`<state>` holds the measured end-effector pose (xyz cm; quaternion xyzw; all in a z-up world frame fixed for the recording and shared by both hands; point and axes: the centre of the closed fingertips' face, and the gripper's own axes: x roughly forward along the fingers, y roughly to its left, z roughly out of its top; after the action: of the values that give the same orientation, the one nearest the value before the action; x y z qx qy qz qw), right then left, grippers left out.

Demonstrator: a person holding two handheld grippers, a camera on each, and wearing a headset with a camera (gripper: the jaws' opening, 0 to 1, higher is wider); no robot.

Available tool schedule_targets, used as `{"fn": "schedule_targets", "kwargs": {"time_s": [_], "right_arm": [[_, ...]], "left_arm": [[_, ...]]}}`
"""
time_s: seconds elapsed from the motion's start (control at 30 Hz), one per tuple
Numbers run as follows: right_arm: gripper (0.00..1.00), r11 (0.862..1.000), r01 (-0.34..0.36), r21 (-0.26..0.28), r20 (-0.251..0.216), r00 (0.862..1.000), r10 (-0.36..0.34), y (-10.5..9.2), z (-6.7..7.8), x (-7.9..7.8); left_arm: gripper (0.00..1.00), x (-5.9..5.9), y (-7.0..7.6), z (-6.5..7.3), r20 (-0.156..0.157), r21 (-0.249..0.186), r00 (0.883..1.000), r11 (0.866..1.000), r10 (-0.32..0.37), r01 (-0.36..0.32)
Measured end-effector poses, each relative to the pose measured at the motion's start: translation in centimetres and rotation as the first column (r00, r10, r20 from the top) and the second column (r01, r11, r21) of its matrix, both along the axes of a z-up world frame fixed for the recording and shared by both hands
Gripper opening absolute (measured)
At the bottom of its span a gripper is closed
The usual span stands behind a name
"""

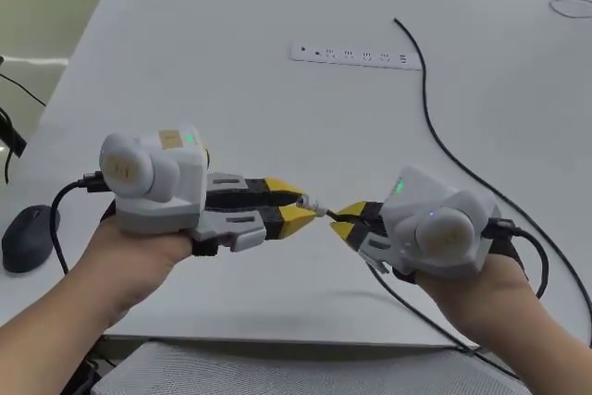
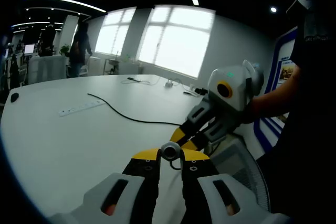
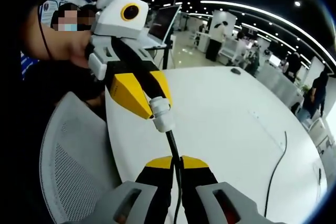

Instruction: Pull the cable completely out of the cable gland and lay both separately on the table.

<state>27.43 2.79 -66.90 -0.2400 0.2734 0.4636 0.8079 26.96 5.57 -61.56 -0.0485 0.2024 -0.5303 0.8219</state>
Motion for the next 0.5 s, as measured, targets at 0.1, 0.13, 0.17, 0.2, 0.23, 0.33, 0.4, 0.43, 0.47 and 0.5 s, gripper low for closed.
{"fn": "schedule_targets", "kwargs": {"time_s": [0.1,0.13,0.17,0.2,0.23,0.33,0.4,0.43,0.47,0.5], "right_arm": [[0.00,1.000,0.010,-0.007,-0.011,1.000,-0.010,-0.5,-0.5,-0.1],[0.00,1.000,0.014,-0.010,-0.018,1.000,-0.014,-0.7,-0.8,-0.1],[0.00,1.000,0.017,-0.012,-0.020,1.000,-0.017,-0.9,-0.9,-0.2],[0.00,1.000,0.020,-0.014,-0.022,1.000,-0.020,-1.1,-1.1,-0.2],[0.00,1.000,0.023,-0.015,-0.026,0.999,-0.023,-1.2,-1.2,-0.3],[0.00,0.999,0.030,-0.021,-0.030,0.999,-0.031,-1.7,-1.5,-0.3],[0.00,0.999,0.037,-0.024,-0.035,0.999,-0.038,-2.0,-1.7,-0.3],[0.00,0.999,0.042,-0.029,-0.036,0.998,-0.043,-2.2,-1.9,-0.3],[0.00,0.998,0.048,-0.029,-0.038,0.998,-0.049,-2.3,-2.0,-0.2],[0.00,0.998,0.052,-0.028,-0.042,0.998,-0.053,-2.5,-2.1,-0.2]], "left_arm": [[0.15,0.0,0.0,-0.1,-0.002,0.002,1.000,1.000,0.002,-0.002],[0.15,0.0,0.1,-0.1,-0.003,0.002,1.000,1.000,0.003,-0.003],[0.15,0.0,0.1,-0.1,-0.005,0.001,1.000,1.000,0.004,-0.004],[0.15,-0.1,0.2,-0.1,-0.005,0.001,1.000,1.000,0.004,-0.004],[0.15,-0.1,0.2,-0.1,-0.005,0.001,1.000,1.000,0.004,-0.004],[0.15,-0.1,0.3,0.0,-0.012,-0.008,1.000,1.000,0.011,-0.011],[0.15,0.0,0.4,0.0,-0.016,-0.016,1.000,1.000,0.017,-0.017],[0.15,0.0,0.4,0.0,-0.016,-0.016,1.000,1.000,0.018,-0.019],[0.15,-0.1,0.5,-0.1,-0.018,-0.009,1.000,1.000,0.017,-0.017],[0.15,-0.1,0.6,-0.2,-0.015,-0.006,1.000,1.000,0.017,-0.017]]}}
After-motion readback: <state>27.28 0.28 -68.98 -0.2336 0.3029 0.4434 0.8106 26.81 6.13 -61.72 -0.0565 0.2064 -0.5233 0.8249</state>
